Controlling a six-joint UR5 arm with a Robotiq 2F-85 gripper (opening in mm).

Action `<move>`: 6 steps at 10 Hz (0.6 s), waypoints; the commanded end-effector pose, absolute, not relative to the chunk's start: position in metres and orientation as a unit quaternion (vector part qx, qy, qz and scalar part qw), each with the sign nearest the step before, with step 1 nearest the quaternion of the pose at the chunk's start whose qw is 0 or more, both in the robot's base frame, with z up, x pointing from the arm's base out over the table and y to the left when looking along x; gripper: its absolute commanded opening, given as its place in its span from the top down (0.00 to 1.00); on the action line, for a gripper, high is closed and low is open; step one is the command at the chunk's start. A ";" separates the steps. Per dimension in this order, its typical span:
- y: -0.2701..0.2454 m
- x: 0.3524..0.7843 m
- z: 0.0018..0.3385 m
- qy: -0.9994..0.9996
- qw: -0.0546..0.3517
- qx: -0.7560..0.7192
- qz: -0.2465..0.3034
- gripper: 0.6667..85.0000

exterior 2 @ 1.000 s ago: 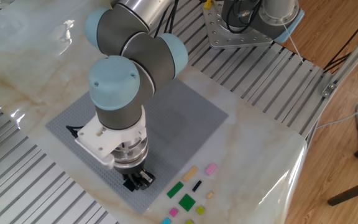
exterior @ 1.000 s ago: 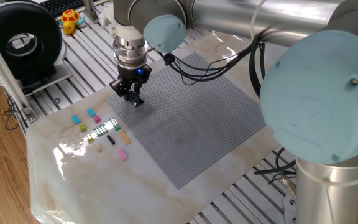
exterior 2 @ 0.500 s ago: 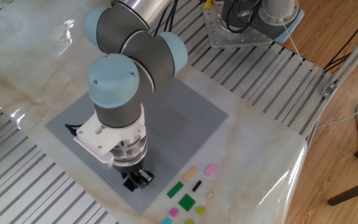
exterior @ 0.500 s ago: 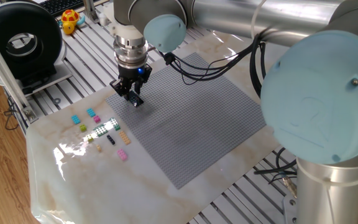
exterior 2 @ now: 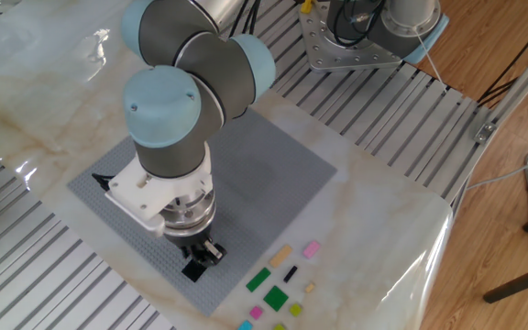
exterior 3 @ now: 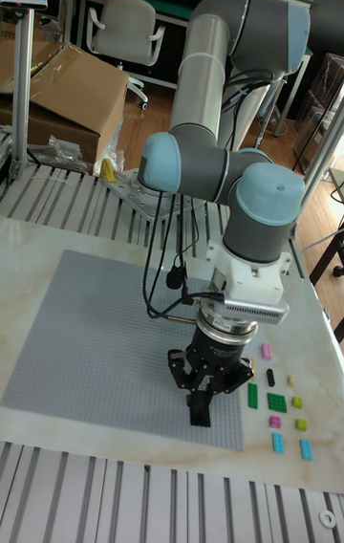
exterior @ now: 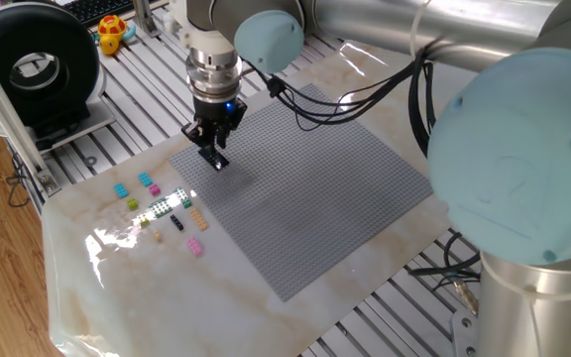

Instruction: Stack small Lego blocks randomly, one at a time

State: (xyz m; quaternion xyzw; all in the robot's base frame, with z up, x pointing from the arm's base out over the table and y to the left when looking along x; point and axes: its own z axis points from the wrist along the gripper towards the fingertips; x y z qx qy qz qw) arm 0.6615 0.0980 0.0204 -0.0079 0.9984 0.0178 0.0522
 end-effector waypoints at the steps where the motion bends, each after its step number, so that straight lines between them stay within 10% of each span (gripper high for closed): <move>1: 0.090 0.661 0.023 0.998 0.057 -0.007 0.019 0.99; 6: 0.090 0.663 0.016 0.996 0.085 -0.025 0.032 0.99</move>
